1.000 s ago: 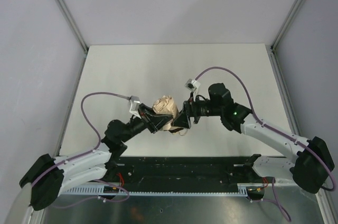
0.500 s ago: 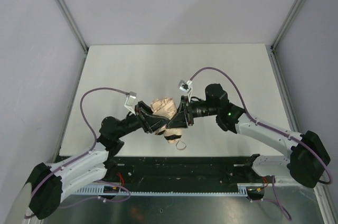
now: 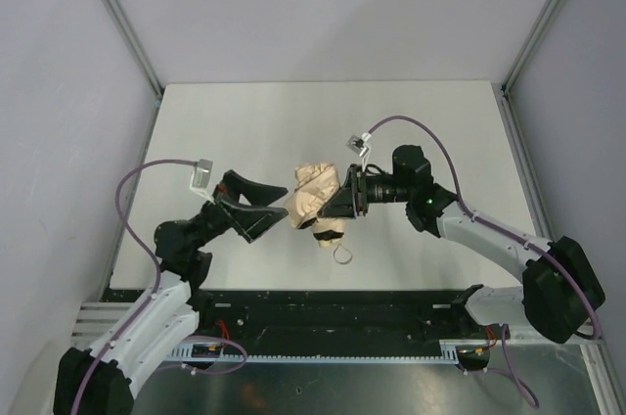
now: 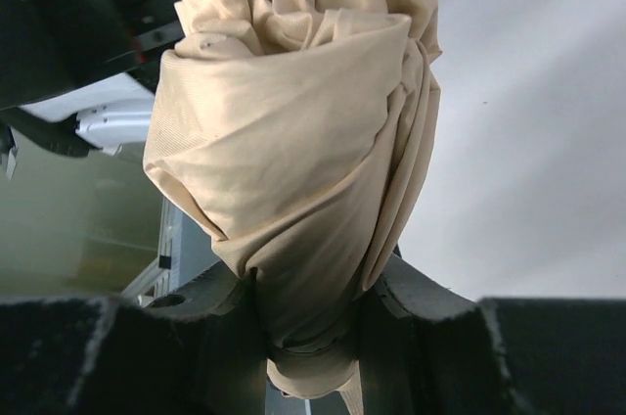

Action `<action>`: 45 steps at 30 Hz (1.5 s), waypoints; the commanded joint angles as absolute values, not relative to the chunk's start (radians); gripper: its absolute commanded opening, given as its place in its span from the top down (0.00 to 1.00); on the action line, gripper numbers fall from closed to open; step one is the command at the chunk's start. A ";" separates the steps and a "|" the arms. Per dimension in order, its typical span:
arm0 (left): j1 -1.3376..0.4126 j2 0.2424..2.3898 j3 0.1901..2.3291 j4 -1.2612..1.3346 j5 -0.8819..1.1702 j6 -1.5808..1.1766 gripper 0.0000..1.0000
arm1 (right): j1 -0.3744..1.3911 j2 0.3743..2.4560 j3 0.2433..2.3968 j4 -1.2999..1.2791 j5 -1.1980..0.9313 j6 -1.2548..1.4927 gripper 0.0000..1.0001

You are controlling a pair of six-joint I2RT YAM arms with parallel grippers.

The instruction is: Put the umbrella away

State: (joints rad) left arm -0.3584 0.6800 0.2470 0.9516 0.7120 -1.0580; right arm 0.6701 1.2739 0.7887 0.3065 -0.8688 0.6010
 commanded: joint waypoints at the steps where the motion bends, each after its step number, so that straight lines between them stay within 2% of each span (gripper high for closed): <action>1: -0.322 0.633 0.329 0.924 0.815 -1.062 0.04 | 0.599 1.276 0.800 0.361 -0.874 0.650 1.00; 6: -0.300 0.629 0.401 0.742 0.867 -0.976 0.04 | 0.361 1.375 0.818 0.356 -0.688 0.758 0.99; 11: -0.299 0.679 0.445 0.682 0.895 -0.949 0.05 | 0.173 1.632 0.918 0.391 -0.384 0.848 0.98; 14: -0.300 0.689 0.457 0.679 0.909 -0.949 0.05 | 0.111 1.814 1.047 0.431 -0.240 0.854 0.98; 18: -0.299 0.684 0.453 0.671 0.935 -0.948 0.05 | 0.055 2.045 1.311 0.434 -0.210 0.859 0.96; 21: -0.299 0.693 0.446 0.623 0.947 -0.903 0.05 | 0.018 2.199 1.534 0.331 -0.273 0.856 0.86; 23: -0.298 0.710 0.456 0.573 0.949 -0.876 0.06 | 0.010 2.264 1.641 0.234 -0.273 0.848 0.75; 25: -0.298 0.724 0.472 0.557 0.956 -0.870 0.06 | -0.018 2.309 1.727 0.118 -0.274 0.821 0.57; 26: -0.298 0.728 0.480 0.555 0.960 -0.864 0.07 | -0.026 2.318 1.748 0.080 -0.276 0.807 0.39; 27: -0.297 0.731 0.491 0.548 0.967 -0.853 0.08 | -0.034 2.317 1.755 0.055 -0.281 0.795 0.20; 28: -0.296 0.735 0.506 0.525 0.975 -0.835 0.09 | -0.041 2.310 1.751 0.040 -0.288 0.779 0.10; 30: -0.296 0.743 0.550 0.454 0.992 -0.784 0.10 | -0.062 2.260 1.726 -0.007 -0.282 0.732 0.03; 34: -0.297 0.746 0.602 0.369 1.021 -0.731 0.11 | -0.101 2.082 1.600 -0.097 -0.241 0.637 0.01; 39: -0.297 0.738 0.608 0.351 1.010 -0.745 0.11 | -0.084 1.778 1.393 -0.277 -0.083 0.511 0.01; 42: -0.297 0.725 0.615 0.351 0.998 -0.765 0.11 | -0.001 1.598 1.277 -0.371 0.025 0.463 0.01; 45: -0.296 0.704 0.623 0.350 0.984 -0.776 0.11 | 0.167 1.411 1.185 -0.456 0.175 0.422 0.01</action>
State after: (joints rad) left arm -0.3042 0.7399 0.5762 0.3527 0.9829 -0.7757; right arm -0.0242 1.6138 1.2762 -0.2951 -0.0292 0.5262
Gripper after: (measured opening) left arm 0.890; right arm 0.992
